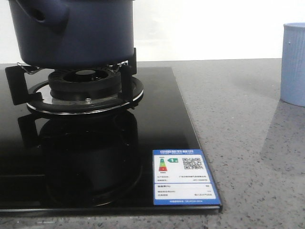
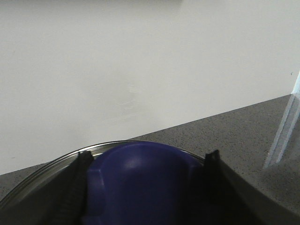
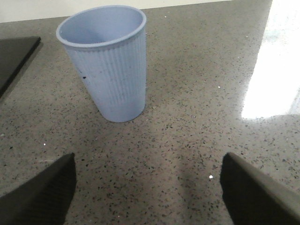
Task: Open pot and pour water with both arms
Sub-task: 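Lower the glass lid onto the pot and open left gripper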
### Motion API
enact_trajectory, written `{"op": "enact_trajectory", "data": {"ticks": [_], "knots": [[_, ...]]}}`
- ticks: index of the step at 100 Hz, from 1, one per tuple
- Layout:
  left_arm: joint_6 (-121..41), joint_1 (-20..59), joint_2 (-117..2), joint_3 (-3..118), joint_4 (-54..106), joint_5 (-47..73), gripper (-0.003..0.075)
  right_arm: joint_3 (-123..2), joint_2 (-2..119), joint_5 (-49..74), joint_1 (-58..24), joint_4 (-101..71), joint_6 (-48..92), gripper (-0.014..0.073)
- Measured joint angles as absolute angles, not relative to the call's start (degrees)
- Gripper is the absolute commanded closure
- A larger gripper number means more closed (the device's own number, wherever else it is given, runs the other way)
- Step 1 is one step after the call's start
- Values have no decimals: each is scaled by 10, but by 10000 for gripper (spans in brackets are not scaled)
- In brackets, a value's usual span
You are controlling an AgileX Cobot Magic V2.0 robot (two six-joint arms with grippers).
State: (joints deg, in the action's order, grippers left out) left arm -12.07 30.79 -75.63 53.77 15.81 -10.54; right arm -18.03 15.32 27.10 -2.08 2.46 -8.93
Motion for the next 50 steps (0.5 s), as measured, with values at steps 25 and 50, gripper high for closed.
{"op": "enact_trajectory", "data": {"ticks": [25,50], "knots": [[-121,308,-756,538,158,-100,239,-180,153,271,-21,25,-89,25],[-121,308,-756,538,158,-103,203,-180,153,271,-21,25,-89,25]]}}
